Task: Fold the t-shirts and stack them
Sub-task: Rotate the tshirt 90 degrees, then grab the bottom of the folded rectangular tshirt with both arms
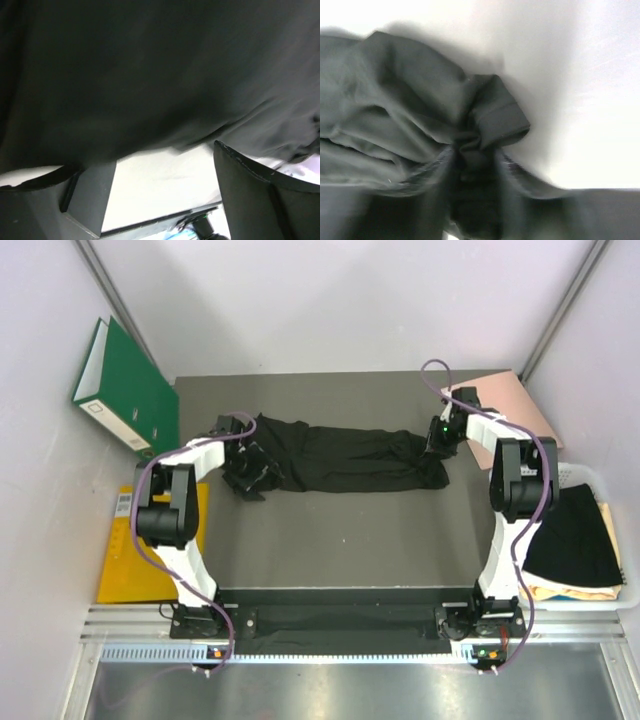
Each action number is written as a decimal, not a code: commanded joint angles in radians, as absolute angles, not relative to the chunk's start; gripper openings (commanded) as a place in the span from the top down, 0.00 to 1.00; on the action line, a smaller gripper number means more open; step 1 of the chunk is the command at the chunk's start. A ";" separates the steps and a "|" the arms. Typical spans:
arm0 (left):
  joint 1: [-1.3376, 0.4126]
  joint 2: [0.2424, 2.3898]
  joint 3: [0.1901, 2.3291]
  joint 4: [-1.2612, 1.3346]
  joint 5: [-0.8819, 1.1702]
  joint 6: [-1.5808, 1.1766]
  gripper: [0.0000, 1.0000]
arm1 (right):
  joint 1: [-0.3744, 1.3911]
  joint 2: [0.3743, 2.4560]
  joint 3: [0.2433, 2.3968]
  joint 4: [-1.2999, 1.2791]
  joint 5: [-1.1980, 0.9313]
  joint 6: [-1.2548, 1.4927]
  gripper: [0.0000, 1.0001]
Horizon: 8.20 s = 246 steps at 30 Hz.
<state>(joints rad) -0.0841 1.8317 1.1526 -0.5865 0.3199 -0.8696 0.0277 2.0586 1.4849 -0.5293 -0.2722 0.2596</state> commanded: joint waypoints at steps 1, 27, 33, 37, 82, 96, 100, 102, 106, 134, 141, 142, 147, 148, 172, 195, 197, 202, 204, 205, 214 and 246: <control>-0.087 1.975 1.250 -0.517 0.224 -0.890 0.21 | 0.052 2.007 1.340 -0.512 -0.319 0.334 0.85; -0.100 2.233 1.786 -0.483 0.463 -0.836 0.01 | 0.219 1.479 1.021 -0.833 -0.413 0.387 0.00; -0.164 1.940 1.344 -0.425 0.499 -0.844 0.01 | 0.206 1.563 1.181 -0.839 -0.365 0.347 0.00; -0.279 1.832 1.108 -0.321 0.514 -0.944 0.03 | 0.184 1.653 1.264 -0.824 -0.357 0.336 0.00; -0.801 1.594 0.959 -1.166 0.206 -0.947 0.26 | 0.175 1.860 1.399 -0.691 -0.488 0.302 0.00; -0.641 1.491 1.319 -1.175 -0.161 -0.868 0.01 | 0.253 2.258 1.747 -0.261 -0.526 0.578 0.00; -0.499 1.554 1.402 -1.089 -0.097 -0.810 0.01 | 0.284 2.399 1.963 -0.331 -0.492 0.598 0.01; -0.471 1.585 1.442 -1.066 -0.089 -0.776 0.01 | 0.296 2.477 2.090 -0.350 -0.466 0.609 0.02; -0.410 1.609 1.512 -1.012 -0.048 -0.733 0.01 | 0.334 2.557 2.213 -0.388 -0.407 0.637 0.18; -0.362 1.782 1.532 -0.897 0.126 -0.740 0.01 | 0.210 2.559 2.355 -0.163 -0.339 0.672 0.06; -0.361 1.734 1.410 -0.900 0.120 -0.638 0.01 | 0.256 2.194 2.042 -0.405 -0.298 0.403 0.00; -0.360 1.724 1.387 -0.900 0.112 -0.628 0.01 | 0.282 2.142 1.995 -0.461 -0.251 0.340 0.00; -0.354 1.687 1.276 -0.903 0.100 -0.592 0.01 | 0.460 1.796 1.746 -0.577 -0.176 0.178 0.00; -0.347 1.696 1.290 -0.955 0.094 -0.588 0.01 | 0.469 1.767 1.673 -0.598 -0.234 0.196 0.00; -0.336 1.681 1.006 -0.963 0.334 -0.590 0.03 | 0.699 1.911 1.447 -0.762 -0.772 0.538 0.55; -0.342 1.347 0.742 -0.735 0.382 -0.890 0.01 | 0.857 1.904 1.307 -0.683 -0.885 0.572 0.53; -0.344 1.328 0.733 -0.733 0.377 -0.894 0.01 | 0.876 1.916 1.316 -0.664 -0.885 0.587 0.52; -0.344 1.298 0.723 -0.768 0.345 -0.887 0.01 | 0.913 1.968 1.335 -0.626 -0.888 0.611 0.52; -0.342 1.287 0.721 -0.775 0.341 -0.885 0.01 | 0.919 1.979 1.330 -0.624 -0.873 0.609 0.52; -0.342 1.276 0.724 -0.781 0.336 -0.885 0.01 | 0.920 1.988 1.328 -0.623 -0.873 0.607 0.52; -0.344 1.227 0.776 -0.772 0.336 -0.890 0.01 | 0.919 2.075 1.423 -0.695 -0.796 0.537 0.54; -0.515 1.161 0.728 -0.739 0.140 -0.773 0.09 | 0.844 1.856 1.493 -0.937 -0.508 0.411 0.96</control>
